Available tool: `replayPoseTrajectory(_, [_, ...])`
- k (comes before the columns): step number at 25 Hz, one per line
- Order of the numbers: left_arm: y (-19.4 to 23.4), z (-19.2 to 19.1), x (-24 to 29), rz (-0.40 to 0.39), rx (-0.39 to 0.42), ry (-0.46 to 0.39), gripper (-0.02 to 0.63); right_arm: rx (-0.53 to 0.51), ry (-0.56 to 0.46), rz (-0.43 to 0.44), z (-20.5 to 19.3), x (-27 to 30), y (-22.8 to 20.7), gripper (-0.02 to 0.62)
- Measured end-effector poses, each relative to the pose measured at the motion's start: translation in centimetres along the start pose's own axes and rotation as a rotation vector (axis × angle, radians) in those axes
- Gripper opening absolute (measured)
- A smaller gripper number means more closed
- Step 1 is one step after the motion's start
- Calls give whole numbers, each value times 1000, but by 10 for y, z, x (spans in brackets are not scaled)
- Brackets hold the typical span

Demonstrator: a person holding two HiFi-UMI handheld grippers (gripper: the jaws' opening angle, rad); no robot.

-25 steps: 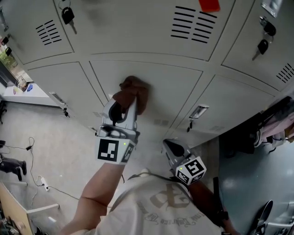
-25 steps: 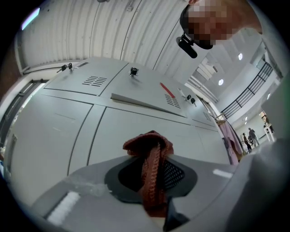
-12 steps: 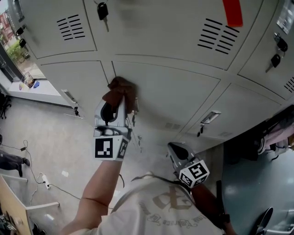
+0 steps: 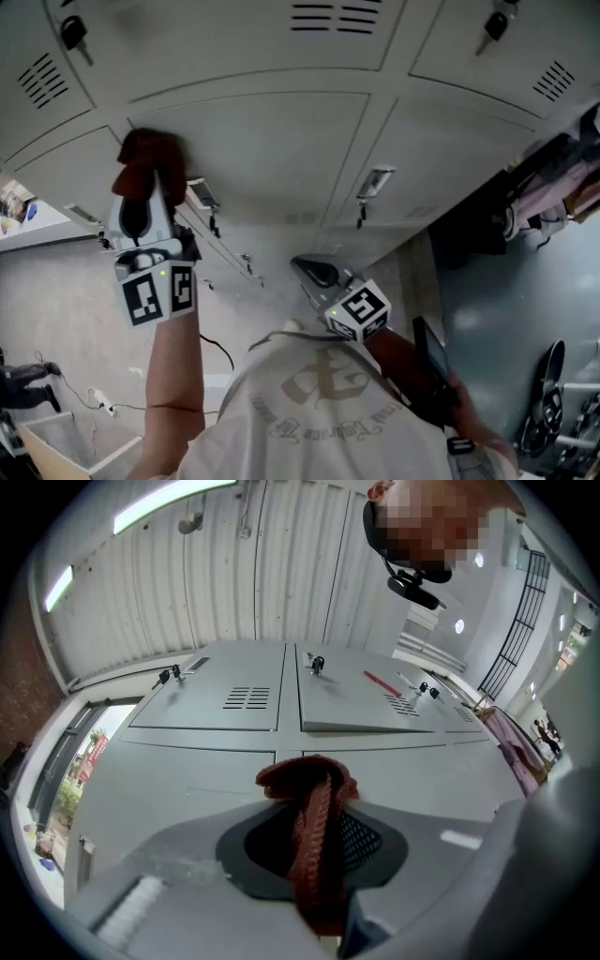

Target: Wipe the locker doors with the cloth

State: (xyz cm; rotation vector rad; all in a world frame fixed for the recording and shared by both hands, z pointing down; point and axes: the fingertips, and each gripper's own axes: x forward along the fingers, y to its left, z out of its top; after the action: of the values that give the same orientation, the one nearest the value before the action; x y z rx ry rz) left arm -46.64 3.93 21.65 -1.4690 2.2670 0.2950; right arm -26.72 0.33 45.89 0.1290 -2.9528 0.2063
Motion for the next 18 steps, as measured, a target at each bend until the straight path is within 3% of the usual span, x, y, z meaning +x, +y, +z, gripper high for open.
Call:
replayPoseTrajectory(2, [2,12,4,9,31,-25,78,-37,-12,21,13,11,-2,8])
replayPoseTrajectory(10, [-38,-7,0,13,-1,4,77,-56,22,44,12,-21,-6,8])
replayPoseTrajectory(18, [-98,-10,8,-70,-3,53,77,-46,21,77,12,-44,-19,8])
